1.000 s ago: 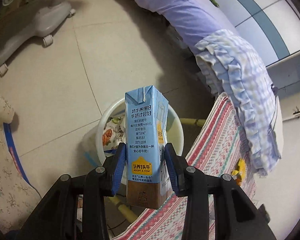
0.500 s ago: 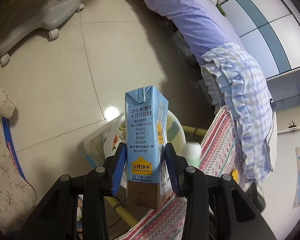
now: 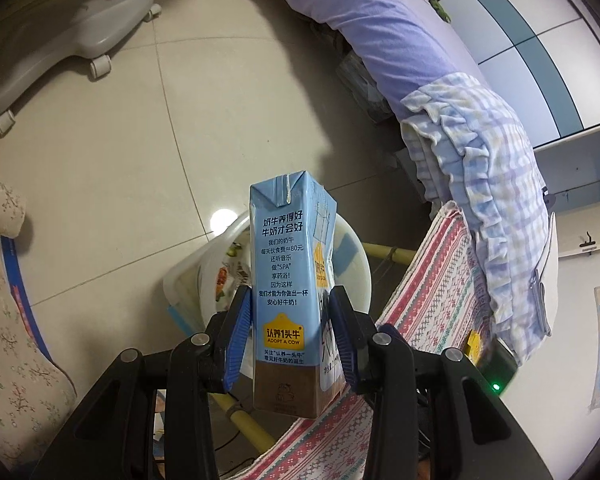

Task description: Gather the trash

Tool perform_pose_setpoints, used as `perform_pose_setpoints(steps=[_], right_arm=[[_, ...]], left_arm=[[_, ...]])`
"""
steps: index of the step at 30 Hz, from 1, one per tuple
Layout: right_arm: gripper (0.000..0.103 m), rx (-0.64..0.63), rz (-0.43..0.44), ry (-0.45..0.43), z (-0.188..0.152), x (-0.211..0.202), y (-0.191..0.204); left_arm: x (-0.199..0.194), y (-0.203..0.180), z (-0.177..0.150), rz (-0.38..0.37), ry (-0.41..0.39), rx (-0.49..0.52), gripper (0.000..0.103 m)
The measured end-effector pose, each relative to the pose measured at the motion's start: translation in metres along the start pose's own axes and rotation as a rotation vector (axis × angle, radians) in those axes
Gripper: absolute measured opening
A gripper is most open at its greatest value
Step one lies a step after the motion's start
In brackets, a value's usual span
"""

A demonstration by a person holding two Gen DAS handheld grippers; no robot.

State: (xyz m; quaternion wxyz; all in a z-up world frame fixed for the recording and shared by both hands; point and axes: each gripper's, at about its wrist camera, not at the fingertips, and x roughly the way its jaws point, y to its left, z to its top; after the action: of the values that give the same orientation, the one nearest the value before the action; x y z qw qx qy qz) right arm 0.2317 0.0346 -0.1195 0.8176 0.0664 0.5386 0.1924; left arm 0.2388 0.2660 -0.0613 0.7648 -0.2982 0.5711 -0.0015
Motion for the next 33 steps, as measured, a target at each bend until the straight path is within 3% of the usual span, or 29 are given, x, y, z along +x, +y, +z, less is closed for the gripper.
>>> perform_pose_setpoints(steps=[8, 15, 20, 26, 33], right_arm=[[0.066, 0.083, 0.076, -0.092, -0.017, -0.048, -0.029], [0.066, 0.137, 0.128, -0.122, -0.036, -0.079, -0.043], [0.066, 0.166, 0.129, -0.133, -0.049, -0.090, -0.053], [0.066, 0.177, 0.139, -0.136, -0.062, -0.104, -0.064], [0.066, 0.169, 0.120, -0.150, -0.066, -0.123, -0.072]], left_arm=[[0.013, -0.002, -0.005, 0.029, 0.021, 0.003, 0.042], [0.018, -0.005, -0.008, 0.057, 0.019, 0.009, 0.042], [0.018, -0.008, -0.007, 0.080, -0.005, 0.020, 0.043], [0.035, -0.007, -0.001, 0.089, 0.069, 0.019, 0.045], [0.021, -0.017, -0.004, 0.062, 0.029, 0.032, 0.045]])
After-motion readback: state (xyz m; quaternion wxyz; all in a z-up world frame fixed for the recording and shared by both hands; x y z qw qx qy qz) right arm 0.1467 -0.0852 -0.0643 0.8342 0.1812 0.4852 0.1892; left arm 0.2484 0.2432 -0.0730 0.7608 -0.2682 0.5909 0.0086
